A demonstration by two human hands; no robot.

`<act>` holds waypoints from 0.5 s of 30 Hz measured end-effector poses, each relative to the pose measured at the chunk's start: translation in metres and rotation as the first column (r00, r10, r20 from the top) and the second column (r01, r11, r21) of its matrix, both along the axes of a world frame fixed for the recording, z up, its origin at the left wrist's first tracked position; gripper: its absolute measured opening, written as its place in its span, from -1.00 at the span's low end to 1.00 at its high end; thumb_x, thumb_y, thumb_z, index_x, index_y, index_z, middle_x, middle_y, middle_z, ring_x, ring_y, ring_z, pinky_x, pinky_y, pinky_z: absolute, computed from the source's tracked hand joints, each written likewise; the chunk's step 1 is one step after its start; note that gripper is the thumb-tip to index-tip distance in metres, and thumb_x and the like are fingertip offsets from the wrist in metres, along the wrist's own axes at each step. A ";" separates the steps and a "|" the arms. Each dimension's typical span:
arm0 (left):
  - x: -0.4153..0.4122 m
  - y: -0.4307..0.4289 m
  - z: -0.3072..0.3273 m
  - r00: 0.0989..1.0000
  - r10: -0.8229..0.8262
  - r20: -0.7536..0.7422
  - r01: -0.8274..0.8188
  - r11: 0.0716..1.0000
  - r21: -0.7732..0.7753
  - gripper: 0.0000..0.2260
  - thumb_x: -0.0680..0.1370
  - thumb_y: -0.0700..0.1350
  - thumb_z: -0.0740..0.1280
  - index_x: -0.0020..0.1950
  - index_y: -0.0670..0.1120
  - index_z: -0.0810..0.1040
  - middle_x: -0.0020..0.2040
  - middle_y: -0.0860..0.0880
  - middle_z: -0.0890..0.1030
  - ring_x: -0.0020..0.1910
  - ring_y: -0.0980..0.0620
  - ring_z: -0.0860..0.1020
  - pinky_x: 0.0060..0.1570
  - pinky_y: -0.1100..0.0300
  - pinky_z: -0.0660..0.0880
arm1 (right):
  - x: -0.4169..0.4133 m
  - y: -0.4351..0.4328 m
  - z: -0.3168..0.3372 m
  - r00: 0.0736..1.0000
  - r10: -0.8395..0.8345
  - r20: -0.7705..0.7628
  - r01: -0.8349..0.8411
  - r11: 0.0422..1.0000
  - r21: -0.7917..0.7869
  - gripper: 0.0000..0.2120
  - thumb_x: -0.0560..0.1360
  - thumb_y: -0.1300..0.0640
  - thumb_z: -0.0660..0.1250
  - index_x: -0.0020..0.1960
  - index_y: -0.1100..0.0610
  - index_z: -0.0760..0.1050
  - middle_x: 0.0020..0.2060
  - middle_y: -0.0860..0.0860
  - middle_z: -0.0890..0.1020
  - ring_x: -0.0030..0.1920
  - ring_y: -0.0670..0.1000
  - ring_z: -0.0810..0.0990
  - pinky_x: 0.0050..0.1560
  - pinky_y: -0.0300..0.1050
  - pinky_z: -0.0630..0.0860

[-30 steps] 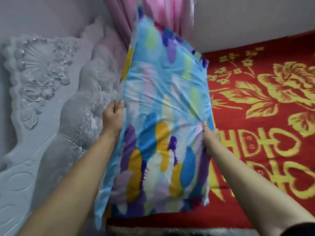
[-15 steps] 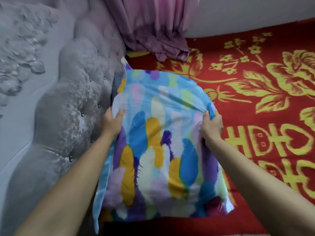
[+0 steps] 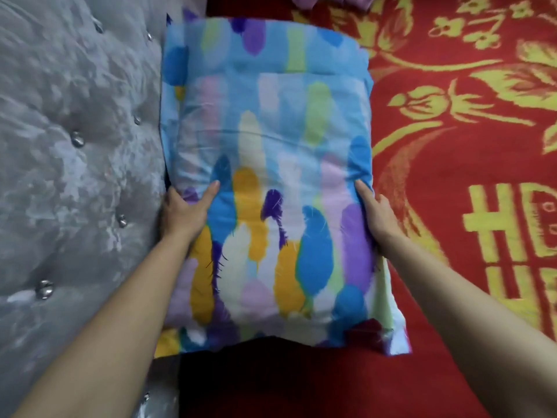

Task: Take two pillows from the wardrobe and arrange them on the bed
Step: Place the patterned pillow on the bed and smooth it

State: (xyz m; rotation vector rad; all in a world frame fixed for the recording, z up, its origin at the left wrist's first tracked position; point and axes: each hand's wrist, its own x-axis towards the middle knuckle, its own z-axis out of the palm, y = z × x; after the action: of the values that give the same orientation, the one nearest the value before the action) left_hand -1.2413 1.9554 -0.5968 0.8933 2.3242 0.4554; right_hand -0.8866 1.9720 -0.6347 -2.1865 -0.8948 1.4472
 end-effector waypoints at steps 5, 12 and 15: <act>-0.009 0.012 -0.034 0.955 0.186 0.231 -0.181 0.983 -0.043 0.21 -0.10 0.58 0.43 0.38 -0.10 0.38 0.28 -0.08 0.56 0.17 -0.09 0.58 0.25 -0.01 0.51 | -0.004 0.015 -0.041 0.956 -0.019 -0.294 -0.003 0.997 -0.073 -0.08 0.07 -0.63 0.31 0.23 -0.07 0.60 0.20 0.09 0.65 0.18 0.15 0.63 0.37 0.20 0.43; 0.001 0.017 -0.034 0.886 0.215 0.411 -0.341 0.903 0.261 -0.32 -0.03 0.42 0.57 -0.14 -0.04 0.68 -0.20 0.06 0.73 -0.19 0.08 0.71 -0.22 0.26 0.62 | -0.007 0.029 -0.006 0.980 -0.102 -0.172 0.149 0.944 0.294 -0.69 0.18 -0.35 0.30 -0.28 -0.19 0.66 -0.27 -0.20 0.67 -0.20 -0.27 0.57 -0.01 -0.31 0.46; 0.023 0.023 -0.042 0.909 0.219 0.355 -0.331 0.897 0.293 -0.29 0.02 0.48 0.50 -0.13 -0.06 0.66 -0.13 0.05 0.72 -0.13 0.07 0.69 -0.16 0.20 0.61 | 0.014 0.034 -0.007 0.997 -0.072 -0.018 0.073 0.926 0.369 -0.51 0.34 -0.30 0.32 0.01 0.07 0.68 -0.19 0.03 0.67 -0.11 -0.18 0.62 -0.16 -0.32 0.36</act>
State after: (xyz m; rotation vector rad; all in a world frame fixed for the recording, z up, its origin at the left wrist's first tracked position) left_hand -1.2181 1.9780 -0.6388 0.5817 2.1090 1.0793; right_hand -0.8724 2.0056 -0.6422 -1.9127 -0.9836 1.1389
